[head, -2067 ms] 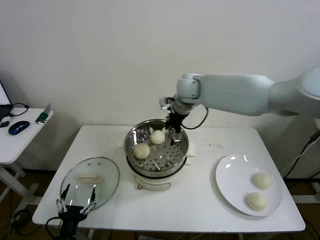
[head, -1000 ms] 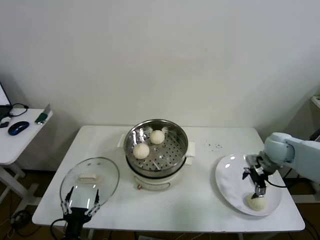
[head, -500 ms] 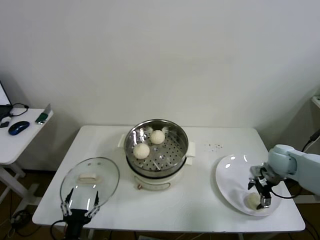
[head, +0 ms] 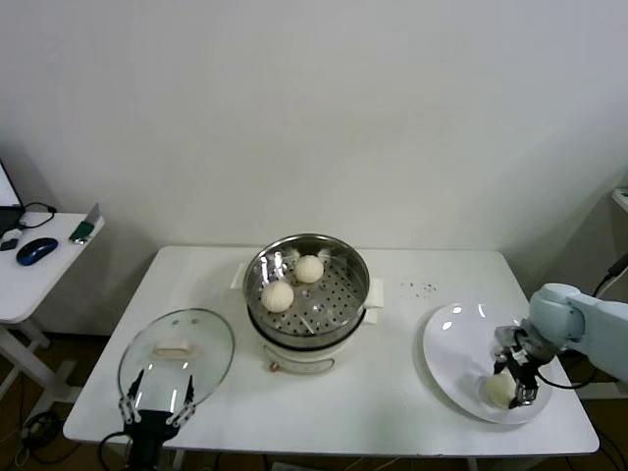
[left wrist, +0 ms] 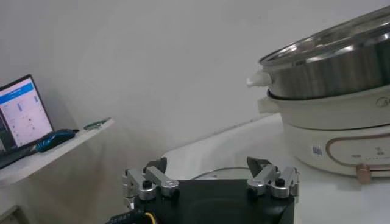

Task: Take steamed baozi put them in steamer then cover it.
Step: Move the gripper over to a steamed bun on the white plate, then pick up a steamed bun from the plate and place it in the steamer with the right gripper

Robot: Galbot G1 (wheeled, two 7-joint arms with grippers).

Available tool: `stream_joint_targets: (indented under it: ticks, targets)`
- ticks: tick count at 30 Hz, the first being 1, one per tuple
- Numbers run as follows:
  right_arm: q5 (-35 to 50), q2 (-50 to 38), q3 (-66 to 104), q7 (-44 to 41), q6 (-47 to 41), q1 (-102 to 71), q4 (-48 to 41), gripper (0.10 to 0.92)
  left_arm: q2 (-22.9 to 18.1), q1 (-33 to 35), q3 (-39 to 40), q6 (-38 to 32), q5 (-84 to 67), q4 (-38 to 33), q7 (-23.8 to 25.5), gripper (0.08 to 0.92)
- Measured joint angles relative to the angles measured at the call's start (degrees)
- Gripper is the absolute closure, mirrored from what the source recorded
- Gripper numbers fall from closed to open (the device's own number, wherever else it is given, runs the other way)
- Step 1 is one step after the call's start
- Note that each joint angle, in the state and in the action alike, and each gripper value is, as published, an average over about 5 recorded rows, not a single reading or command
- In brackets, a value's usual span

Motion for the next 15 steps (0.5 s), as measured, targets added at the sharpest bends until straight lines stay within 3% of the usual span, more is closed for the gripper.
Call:
stream_joint_targets:
  ticks: [8, 15]
  targets:
    - [-0.9, 1.19, -2.01, -0.65, 2.4, 3.12, -0.15, 0.363, -0.01, 0.15, 0.03, 0.0, 0.11, 0.04, -0.04, 0.177]
    - [-5.15, 5.05, -7.08, -2.01, 11.76, 12.79, 0.38, 0.364, 0.01, 0.22, 0.15, 0.0, 0.26, 0.07, -0.05, 0.177]
